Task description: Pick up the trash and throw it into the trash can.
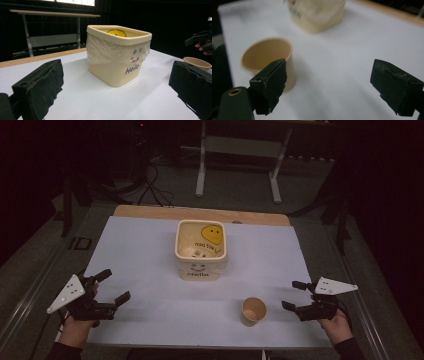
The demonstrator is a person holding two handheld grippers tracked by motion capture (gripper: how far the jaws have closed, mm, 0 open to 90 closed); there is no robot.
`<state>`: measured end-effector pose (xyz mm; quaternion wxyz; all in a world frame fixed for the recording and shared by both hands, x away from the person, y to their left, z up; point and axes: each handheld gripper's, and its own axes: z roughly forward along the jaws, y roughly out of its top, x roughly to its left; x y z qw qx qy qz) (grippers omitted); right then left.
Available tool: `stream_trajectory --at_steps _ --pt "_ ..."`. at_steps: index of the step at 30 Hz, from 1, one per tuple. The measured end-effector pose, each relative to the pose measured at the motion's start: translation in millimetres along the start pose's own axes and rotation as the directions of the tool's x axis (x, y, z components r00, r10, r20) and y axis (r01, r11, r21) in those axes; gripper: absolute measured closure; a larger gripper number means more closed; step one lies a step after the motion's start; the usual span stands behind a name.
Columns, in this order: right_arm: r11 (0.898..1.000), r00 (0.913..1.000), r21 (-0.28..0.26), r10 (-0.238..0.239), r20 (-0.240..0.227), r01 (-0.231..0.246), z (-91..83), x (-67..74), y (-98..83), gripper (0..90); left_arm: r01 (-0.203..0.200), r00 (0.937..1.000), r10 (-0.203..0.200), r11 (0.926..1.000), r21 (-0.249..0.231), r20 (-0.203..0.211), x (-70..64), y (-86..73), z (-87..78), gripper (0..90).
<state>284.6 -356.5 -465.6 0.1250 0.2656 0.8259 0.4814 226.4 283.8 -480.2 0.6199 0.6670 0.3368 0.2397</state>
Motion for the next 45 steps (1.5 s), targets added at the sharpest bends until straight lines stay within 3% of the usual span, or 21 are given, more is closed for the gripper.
stream_trajectory --at_steps 2,5,8,10,14,20,23,25,28,30,35,38,40,45 --pt "0.997 0.9992 0.071 -0.01 -0.038 0.012 0.8 -0.2 0.7 13.6 -0.001 1.0 0.001 1.0 0.002 0.001 -0.1 0.1 0.2 0.5" --pt "0.982 0.9945 0.185 -0.029 -0.101 0.048 4.1 0.1 1.5 13.6 -0.002 1.0 0.002 1.0 0.003 0.002 0.0 0.1 0.6 0.5" --pt "0.954 0.9874 0.286 -0.041 -0.153 0.084 7.8 0.6 2.5 13.6 -0.004 1.0 0.004 1.0 0.004 0.003 0.4 0.1 0.9 0.5" --pt "0.931 0.9813 0.348 -0.044 -0.188 0.108 10.4 0.5 3.7 13.6 -0.003 1.0 0.003 1.0 0.004 0.004 0.7 0.1 1.1 0.5" --pt "0.894 0.9739 0.425 -0.046 -0.222 0.14 13.4 0.0 7.9 13.6 -0.003 1.0 0.003 1.0 0.005 0.006 1.0 0.0 1.3 0.5" --pt "0.852 0.9627 0.494 -0.043 -0.267 0.175 16.7 1.6 15.6 13.6 -0.003 1.0 0.003 1.0 0.005 0.008 1.1 0.1 1.8 0.5" --pt "0.843 0.9619 0.508 -0.039 -0.271 0.177 17.1 2.0 18.9 13.6 -0.004 1.0 0.004 1.0 0.005 0.008 1.0 0.1 1.8 0.5" --pt "0.827 0.9635 0.535 -0.027 -0.266 0.171 16.1 2.4 25.3 13.8 -0.002 1.0 0.002 1.0 0.004 0.007 1.1 0.1 1.7 0.5" --pt "0.818 0.964 0.556 0.007 -0.266 0.148 14.0 3.7 31.2 13.7 0.0 1.0 0.0 1.0 0.003 0.008 1.1 0.2 1.6 0.5" --pt "0.799 0.9631 0.581 0.007 -0.269 0.157 13.2 5.9 34.1 13.6 0.0 1.0 0.0 1.0 0.003 0.008 1.4 0.3 1.5 0.5" --pt "0.736 0.954 0.655 0.043 -0.297 0.17 13.5 8.6 39.5 12.3 0.002 1.0 -0.002 1.0 0.003 0.008 1.7 0.2 1.5 0.5" --pt "0.723 0.9516 0.665 0.035 -0.305 0.187 13.6 10.2 43.1 12.3 0.002 1.0 -0.002 1.0 0.003 0.008 1.8 0.3 1.3 0.5" --pt "0.718 0.9446 0.664 0.03 -0.327 0.207 13.6 12.6 44.8 12.3 0.005 1.0 -0.005 1.0 0.003 0.007 1.9 0.2 1.3 0.5" --pt "0.678 0.9331 0.679 -0.027 -0.359 0.281 15.9 21.2 46.1 12.3 0.005 1.0 -0.005 1.0 0.003 0.008 2.0 0.3 1.3 0.5"
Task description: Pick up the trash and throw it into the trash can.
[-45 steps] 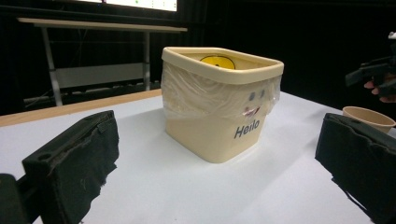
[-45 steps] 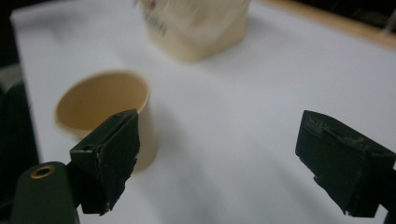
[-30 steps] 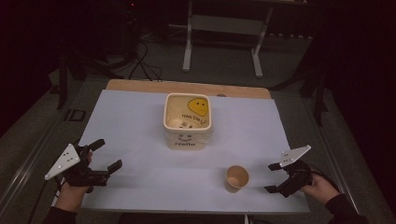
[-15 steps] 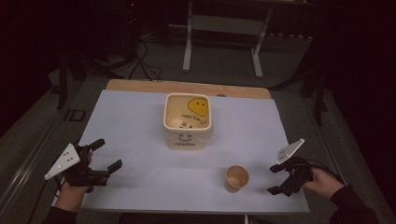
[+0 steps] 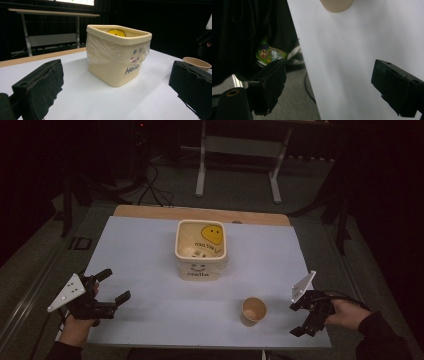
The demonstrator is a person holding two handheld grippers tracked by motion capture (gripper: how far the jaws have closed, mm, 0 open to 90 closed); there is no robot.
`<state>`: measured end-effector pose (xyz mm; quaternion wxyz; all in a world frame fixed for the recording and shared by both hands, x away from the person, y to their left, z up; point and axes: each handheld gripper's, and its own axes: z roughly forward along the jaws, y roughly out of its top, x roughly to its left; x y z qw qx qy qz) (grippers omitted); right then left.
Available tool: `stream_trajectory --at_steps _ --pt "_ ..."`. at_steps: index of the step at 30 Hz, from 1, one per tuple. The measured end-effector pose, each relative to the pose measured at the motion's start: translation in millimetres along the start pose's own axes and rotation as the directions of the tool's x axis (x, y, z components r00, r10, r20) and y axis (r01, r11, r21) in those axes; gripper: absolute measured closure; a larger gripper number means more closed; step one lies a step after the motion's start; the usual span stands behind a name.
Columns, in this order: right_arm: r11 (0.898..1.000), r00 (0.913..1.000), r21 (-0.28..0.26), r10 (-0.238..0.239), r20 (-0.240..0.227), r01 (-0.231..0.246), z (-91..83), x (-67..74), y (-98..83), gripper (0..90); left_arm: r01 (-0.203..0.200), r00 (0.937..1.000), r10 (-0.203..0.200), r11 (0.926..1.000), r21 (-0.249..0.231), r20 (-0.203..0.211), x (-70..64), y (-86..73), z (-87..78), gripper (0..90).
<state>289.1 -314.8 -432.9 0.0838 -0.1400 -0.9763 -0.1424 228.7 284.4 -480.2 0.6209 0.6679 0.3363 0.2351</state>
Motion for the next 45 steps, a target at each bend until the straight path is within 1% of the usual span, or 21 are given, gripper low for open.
stream_trajectory --at_steps 1,2,4,5,7,9,10,12,13,19,21,26,29,31,32,34,36,40,42,43,45 --pt "1.0 0.9998 0.007 -0.012 0.015 0.012 0.5 1.6 0.9 12.5 -0.001 1.0 0.001 1.0 0.001 0.0 -0.1 0.1 0.0 0.5" --pt "1.0 0.9997 0.012 0.001 0.026 -0.001 0.6 2.3 2.6 13.3 -0.001 1.0 0.001 1.0 0.0 0.0 -0.1 0.1 -0.1 0.5" --pt "1.0 0.9996 0.003 0.025 0.01 -0.025 -0.6 0.3 5.6 13.2 0.0 1.0 0.0 1.0 -0.001 -0.001 0.1 0.2 -0.2 0.5" --pt "1.0 0.9998 0.01 0.019 0.012 -0.019 -1.0 0.2 7.2 13.1 -0.001 1.0 0.001 1.0 -0.001 -0.001 0.2 0.2 -0.3 0.5" --pt "0.999 0.9995 0.036 0.029 0.01 -0.029 -1.4 1.9 10.9 12.1 -0.001 1.0 0.001 1.0 -0.002 -0.002 0.2 0.4 -0.4 0.5" --pt "0.998 0.9991 0.049 0.041 0.013 -0.042 -1.7 2.3 15.1 11.2 -0.006 0.9999 0.006 1.0 -0.003 -0.011 -0.1 0.5 -0.6 0.5" --pt "0.998 0.9992 0.058 0.038 0.01 -0.038 -1.9 2.8 17.2 10.8 -0.006 0.9999 0.006 1.0 -0.007 -0.012 -0.2 0.8 -0.7 0.5" --pt "0.997 0.9994 0.066 0.027 0.024 -0.029 -2.2 4.2 21.8 10.6 -0.005 0.9999 0.005 0.9999 -0.011 -0.012 -0.2 1.2 -1.1 0.5" --pt "0.998 0.9995 0.065 0.016 0.028 -0.018 -2.5 4.9 24.1 10.5 -0.006 0.9999 0.006 0.9999 -0.011 -0.013 -0.2 1.2 -1.2 0.5" --pt "0.998 0.9992 0.059 -0.004 0.039 0.001 -4.3 10.1 38.3 9.5 -0.009 0.9999 0.009 0.9999 -0.009 -0.006 -0.9 1.2 -0.7 0.5" --pt "0.998 0.9991 0.055 -0.007 0.042 0.005 -4.6 10.7 40.3 9.5 -0.007 1.0 0.007 0.9999 -0.009 -0.004 -0.9 1.0 -0.5 0.5" --pt "0.998 0.9987 0.065 -0.023 0.046 0.02 -5.5 12.4 48.2 9.5 -0.011 0.9999 0.011 0.9999 -0.007 -0.002 -1.0 1.0 -0.4 0.5" --pt "0.998 0.9974 0.061 -0.035 0.063 0.031 -5.5 12.6 52.0 9.5 -0.01 0.9999 0.01 0.9999 -0.007 -0.001 -1.1 0.9 -0.1 0.5" --pt "0.998 0.9972 0.05 -0.033 0.067 0.029 -6.1 12.9 54.6 9.5 -0.01 1.0 0.01 0.9999 -0.005 0.002 -1.0 0.7 0.2 0.5" --pt "0.999 0.9966 0.039 -0.032 0.076 0.029 -6.6 12.8 56.3 9.5 -0.01 0.9999 0.01 0.9999 -0.004 0.001 -1.2 0.7 0.3 0.5" --pt "0.999 0.9945 0.037 -0.036 0.098 0.033 -6.7 13.5 59.7 9.5 -0.01 0.9999 0.01 0.9999 -0.006 0.002 -1.4 0.8 0.3 0.5" --pt "0.998 0.995 0.039 -0.043 0.09 0.04 -5.4 14.4 62.7 9.5 -0.011 0.9999 0.011 0.9999 -0.005 0.003 -1.4 0.7 0.2 0.5" --pt "0.996 0.9958 0.059 -0.063 0.067 0.059 0.1 16.2 68.6 9.5 -0.016 0.9999 0.016 0.9999 -0.004 0.003 -1.6 0.9 0.0 0.5" --pt "0.996 0.9961 0.058 -0.068 0.057 0.064 2.2 17.3 71.0 9.5 -0.016 0.9999 0.016 0.9999 -0.004 0.004 -1.6 0.8 0.2 0.5" --pt "0.996 0.9944 0.053 -0.082 0.067 0.078 3.9 17.2 72.3 9.5 -0.016 0.9999 0.016 0.9999 -0.004 0.004 -1.6 0.8 0.3 0.5" --pt "0.995 0.9945 0.055 -0.084 0.063 0.08 6.5 16.8 74.5 9.5 -0.016 0.9999 0.016 0.9999 -0.003 0.006 -1.7 0.7 0.5 0.5"
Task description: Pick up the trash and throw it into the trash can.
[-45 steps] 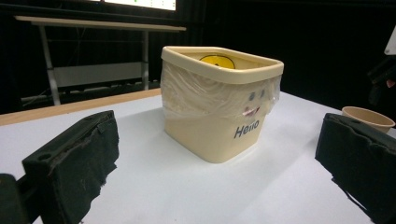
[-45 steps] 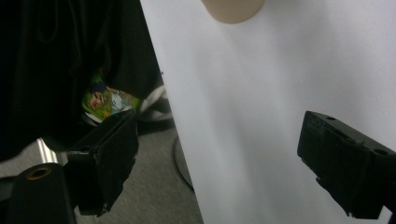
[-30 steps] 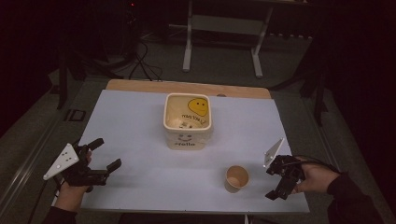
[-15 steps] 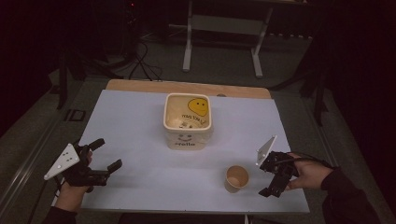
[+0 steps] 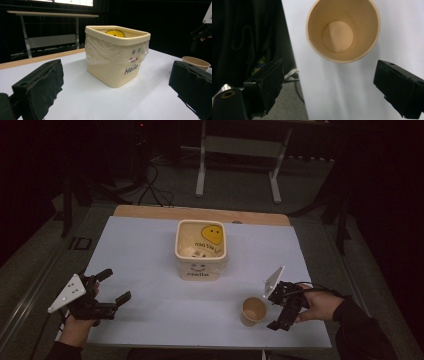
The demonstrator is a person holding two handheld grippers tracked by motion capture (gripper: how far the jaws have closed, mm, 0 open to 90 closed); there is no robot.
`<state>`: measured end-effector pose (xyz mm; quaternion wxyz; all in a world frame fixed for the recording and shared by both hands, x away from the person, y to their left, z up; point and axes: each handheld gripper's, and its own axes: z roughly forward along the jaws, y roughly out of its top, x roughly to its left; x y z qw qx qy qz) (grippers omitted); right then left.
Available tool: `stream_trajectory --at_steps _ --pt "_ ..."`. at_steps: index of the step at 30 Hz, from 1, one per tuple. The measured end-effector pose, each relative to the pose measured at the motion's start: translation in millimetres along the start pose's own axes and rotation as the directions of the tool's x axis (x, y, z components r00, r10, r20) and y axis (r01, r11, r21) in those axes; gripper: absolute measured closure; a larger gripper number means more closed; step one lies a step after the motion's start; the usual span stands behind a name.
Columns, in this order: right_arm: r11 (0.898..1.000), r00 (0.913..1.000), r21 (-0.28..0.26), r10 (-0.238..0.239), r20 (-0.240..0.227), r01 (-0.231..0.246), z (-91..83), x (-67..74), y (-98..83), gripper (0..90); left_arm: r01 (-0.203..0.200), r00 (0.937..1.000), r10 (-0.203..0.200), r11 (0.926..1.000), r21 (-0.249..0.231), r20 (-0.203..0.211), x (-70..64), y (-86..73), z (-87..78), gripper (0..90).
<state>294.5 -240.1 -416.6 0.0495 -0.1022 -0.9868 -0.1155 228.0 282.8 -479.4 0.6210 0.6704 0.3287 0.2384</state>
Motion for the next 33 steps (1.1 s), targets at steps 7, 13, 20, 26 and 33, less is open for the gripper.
stream_trajectory --at_steps 7,13,20,26,33 --pt "0.999 0.9993 -0.019 -0.034 0.015 0.034 6.4 -2.9 8.7 9.5 0.002 1.0 -0.002 1.0 -0.001 0.005 0.3 -0.3 0.2 0.5" --pt "0.998 0.998 -0.032 -0.06 0.021 0.06 11.3 -5.4 14.9 9.5 0.0 0.9999 0.0 1.0 0.005 0.013 0.1 -0.5 1.5 0.5" --pt "0.996 0.9963 -0.041 -0.081 0.027 0.082 17.0 -7.1 21.9 9.5 0.0 0.9999 -0.001 1.0 0.005 0.015 0.0 -0.7 1.1 0.5" --pt "0.995 0.9961 -0.045 -0.087 0.016 0.087 21.7 -9.8 24.9 9.5 -0.001 0.9998 0.001 1.0 0.006 0.021 -0.3 -0.9 1.5 0.5" --pt "0.995 0.9954 -0.042 -0.095 0.007 0.095 29.6 -11.6 27.3 9.5 0.001 0.9998 -0.001 1.0 0.008 0.021 -0.2 -1.5 1.6 0.5"
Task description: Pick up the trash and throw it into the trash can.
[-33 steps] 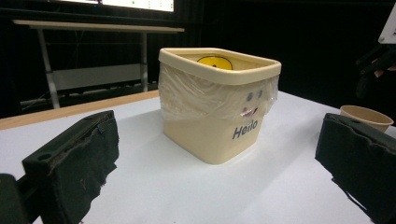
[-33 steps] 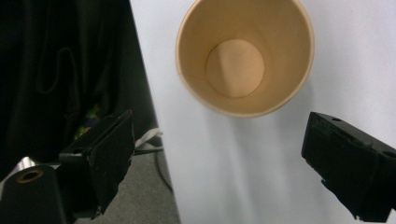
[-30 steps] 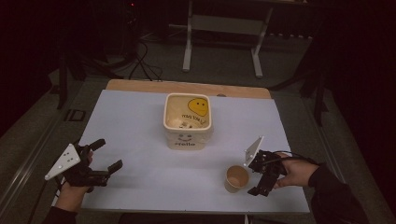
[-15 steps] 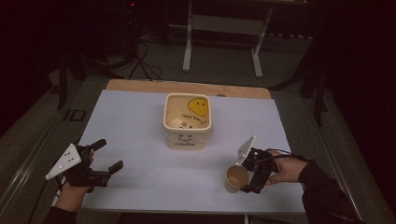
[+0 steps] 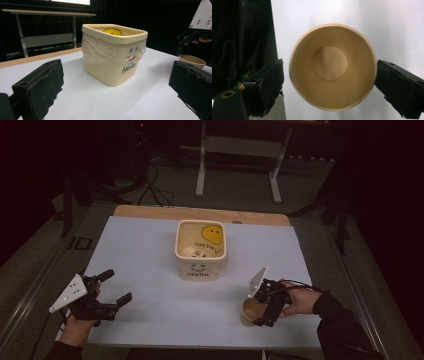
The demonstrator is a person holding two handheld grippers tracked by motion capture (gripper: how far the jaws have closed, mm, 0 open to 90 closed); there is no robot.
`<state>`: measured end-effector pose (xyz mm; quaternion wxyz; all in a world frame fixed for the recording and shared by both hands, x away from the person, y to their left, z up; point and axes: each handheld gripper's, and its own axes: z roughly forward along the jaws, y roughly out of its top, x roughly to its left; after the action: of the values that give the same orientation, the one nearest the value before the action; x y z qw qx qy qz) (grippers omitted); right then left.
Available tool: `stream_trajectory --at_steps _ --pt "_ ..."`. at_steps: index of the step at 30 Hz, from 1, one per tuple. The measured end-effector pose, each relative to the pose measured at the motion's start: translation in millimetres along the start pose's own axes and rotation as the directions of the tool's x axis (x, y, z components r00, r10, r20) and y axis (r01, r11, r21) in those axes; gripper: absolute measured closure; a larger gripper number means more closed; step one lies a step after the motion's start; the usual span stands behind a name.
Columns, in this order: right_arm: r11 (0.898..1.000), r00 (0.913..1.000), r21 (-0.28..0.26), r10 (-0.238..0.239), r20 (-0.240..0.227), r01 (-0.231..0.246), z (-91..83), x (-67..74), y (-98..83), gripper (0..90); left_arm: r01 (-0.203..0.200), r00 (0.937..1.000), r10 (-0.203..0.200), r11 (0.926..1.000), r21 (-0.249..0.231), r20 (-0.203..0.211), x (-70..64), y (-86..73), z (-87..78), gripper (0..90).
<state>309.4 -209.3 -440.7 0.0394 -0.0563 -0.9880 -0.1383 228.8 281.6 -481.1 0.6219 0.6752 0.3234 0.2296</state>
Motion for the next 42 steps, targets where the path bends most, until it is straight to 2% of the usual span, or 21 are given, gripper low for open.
stream_trajectory --at_steps 9,18,42 --pt "1.0 0.9999 0.01 -0.006 -0.01 0.006 9.1 -2.8 0.6 9.6 0.0 1.0 0.0 1.0 0.0 0.001 0.1 -0.4 0.2 0.5" --pt "1.0 0.9997 0.029 -0.004 -0.024 0.005 12.0 -5.8 3.4 18.4 -0.001 1.0 0.001 1.0 0.003 0.001 0.2 -0.7 0.3 0.5" --pt "0.999 0.999 0.034 -0.026 -0.038 0.027 -21.7 -9.2 19.0 21.3 -0.007 1.0 0.007 0.9999 0.008 0.006 -0.8 -0.8 1.2 0.5"
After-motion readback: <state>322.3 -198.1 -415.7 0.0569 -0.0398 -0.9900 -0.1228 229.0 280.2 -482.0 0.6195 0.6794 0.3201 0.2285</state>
